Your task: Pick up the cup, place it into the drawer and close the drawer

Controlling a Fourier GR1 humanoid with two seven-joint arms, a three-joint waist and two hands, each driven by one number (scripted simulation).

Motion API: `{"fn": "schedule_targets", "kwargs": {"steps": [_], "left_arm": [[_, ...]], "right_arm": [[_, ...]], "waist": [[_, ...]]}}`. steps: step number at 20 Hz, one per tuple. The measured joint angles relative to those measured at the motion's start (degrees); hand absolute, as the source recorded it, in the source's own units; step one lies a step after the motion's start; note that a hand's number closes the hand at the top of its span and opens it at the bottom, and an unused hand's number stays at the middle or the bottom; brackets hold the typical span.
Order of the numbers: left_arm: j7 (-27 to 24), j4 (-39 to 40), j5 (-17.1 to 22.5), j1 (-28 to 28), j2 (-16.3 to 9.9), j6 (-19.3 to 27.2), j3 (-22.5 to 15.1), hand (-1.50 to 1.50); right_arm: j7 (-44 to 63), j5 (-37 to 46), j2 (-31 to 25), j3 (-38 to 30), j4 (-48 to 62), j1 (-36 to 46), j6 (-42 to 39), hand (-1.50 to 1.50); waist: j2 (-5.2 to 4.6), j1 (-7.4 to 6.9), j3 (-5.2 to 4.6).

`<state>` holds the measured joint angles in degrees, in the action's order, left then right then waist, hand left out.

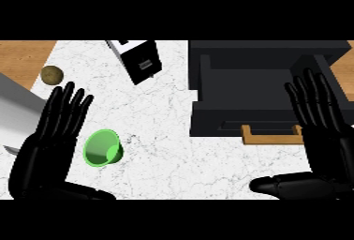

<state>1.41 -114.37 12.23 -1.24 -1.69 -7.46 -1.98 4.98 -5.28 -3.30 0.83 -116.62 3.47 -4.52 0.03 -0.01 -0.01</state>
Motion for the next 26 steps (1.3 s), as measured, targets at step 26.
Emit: {"fn": "schedule_targets", "kwargs": {"steps": [26], "left_arm": [[-12.17,18.35,-3.13,-5.02,-2.44,-3.54,7.14,-1.50]], "right_arm": [[2.69,-2.51,-1.73,-3.59,0.09,2.95,-1.41,-1.50]], "waist": [[-0.02,-0.01,-0.01]]}}
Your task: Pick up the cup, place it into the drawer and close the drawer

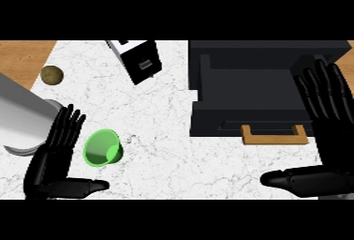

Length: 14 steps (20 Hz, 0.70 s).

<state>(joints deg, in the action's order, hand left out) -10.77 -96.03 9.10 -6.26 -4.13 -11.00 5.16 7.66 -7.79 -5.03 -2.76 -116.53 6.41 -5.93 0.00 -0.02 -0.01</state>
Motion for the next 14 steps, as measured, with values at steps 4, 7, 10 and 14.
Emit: {"fn": "schedule_targets", "kwargs": {"steps": [4,7,10,14], "left_arm": [[-3.53,5.84,-0.62,1.21,-1.01,-1.30,1.58,-1.50],[-7.45,11.73,-1.81,2.34,-1.00,-2.11,1.83,-1.50],[-9.69,15.20,-2.54,2.93,-0.99,-2.19,2.17,-1.50],[-13.49,21.67,-2.91,4.87,-1.98,-3.16,3.59,-1.50]], "right_arm": [[-0.25,-0.05,0.14,-0.17,0.31,0.37,0.01,-1.50],[0.40,-0.09,0.11,-0.10,-0.45,0.11,0.05,-1.50],[-0.18,-0.49,0.00,-0.20,-1.22,-1.30,-0.83,-1.50],[0.21,0.31,0.79,1.02,-2.49,-1.97,-0.34,-1.50]], "waist": [[0.00,0.00,0.01],[-0.02,0.06,0.01],[0.00,0.06,0.01],[0.00,0.10,0.00]]}}
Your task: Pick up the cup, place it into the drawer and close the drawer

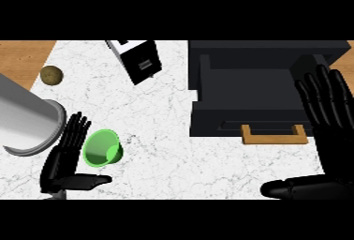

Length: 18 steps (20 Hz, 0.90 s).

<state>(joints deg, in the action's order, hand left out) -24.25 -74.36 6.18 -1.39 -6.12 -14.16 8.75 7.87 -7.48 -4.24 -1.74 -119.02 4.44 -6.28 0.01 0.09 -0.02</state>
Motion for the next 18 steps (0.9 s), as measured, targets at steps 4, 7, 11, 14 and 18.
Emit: {"fn": "schedule_targets", "kwargs": {"steps": [4,7,11,14,18], "left_arm": [[-3.73,5.41,-0.81,1.47,-0.26,-0.17,0.53,-1.50],[-6.30,9.57,-1.35,3.07,0.23,0.52,0.69,-1.50],[-11.60,16.89,-1.71,4.94,-1.16,-0.33,2.15,-1.50],[-13.38,20.83,-1.64,6.72,-2.38,-0.89,2.94,-1.50],[-16.91,27.11,-2.53,9.56,-2.86,-0.32,3.23,-1.50]], "right_arm": [[-0.80,0.46,0.39,0.56,-0.14,-0.95,-0.35,-1.50],[0.79,-0.73,-0.31,-0.53,-0.61,-0.13,-0.65,-1.50],[2.48,-1.27,-0.54,-0.69,-2.42,-0.31,-0.62,-1.50],[4.38,-1.45,-0.72,-0.77,-2.91,1.32,-0.01,-1.50],[4.76,-1.21,-0.78,-0.80,-2.30,2.21,0.12,-1.50]], "waist": [[-0.01,-0.01,0.01],[-0.01,0.00,0.01],[-0.02,0.05,0.00],[-0.02,0.03,0.00],[-0.02,0.05,-0.01]]}}
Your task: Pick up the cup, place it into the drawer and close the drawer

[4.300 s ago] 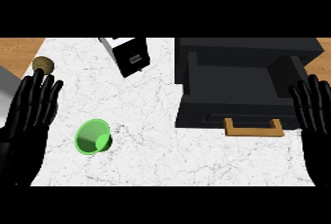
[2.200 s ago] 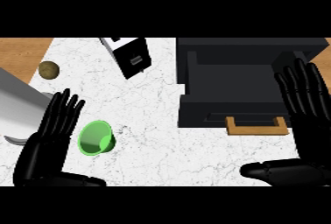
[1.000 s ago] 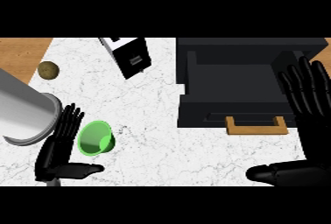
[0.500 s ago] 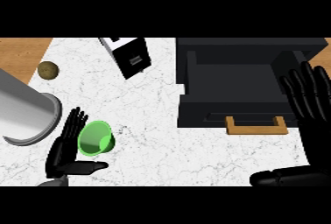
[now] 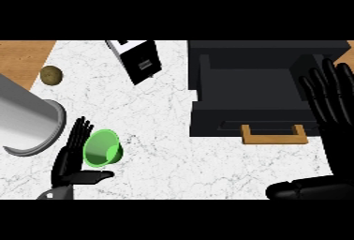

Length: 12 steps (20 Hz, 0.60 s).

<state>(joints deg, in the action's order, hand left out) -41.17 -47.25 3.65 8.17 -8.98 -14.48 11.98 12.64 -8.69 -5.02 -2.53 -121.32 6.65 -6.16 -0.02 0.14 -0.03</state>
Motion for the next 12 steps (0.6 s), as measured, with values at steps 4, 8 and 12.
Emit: {"fn": "schedule_targets", "kwargs": {"steps": [4,8,12], "left_arm": [[-3.89,5.22,-0.96,1.40,-0.44,-0.45,-0.31,-1.50],[-6.61,11.24,-0.95,4.58,-1.82,-1.99,0.24,-1.50],[-7.98,14.94,-1.07,6.79,-1.26,-1.71,0.04,-1.50]], "right_arm": [[-0.93,0.61,0.15,0.19,0.84,-0.16,-0.23,-1.50],[-1.29,-0.70,-0.09,-0.69,0.22,-1.33,-1.08,-1.50],[-1.29,-0.49,0.10,-0.45,-0.25,-1.80,-1.14,-1.50]], "waist": [[-0.01,0.00,0.00],[-0.03,0.10,0.01],[-0.02,0.12,0.00]]}}
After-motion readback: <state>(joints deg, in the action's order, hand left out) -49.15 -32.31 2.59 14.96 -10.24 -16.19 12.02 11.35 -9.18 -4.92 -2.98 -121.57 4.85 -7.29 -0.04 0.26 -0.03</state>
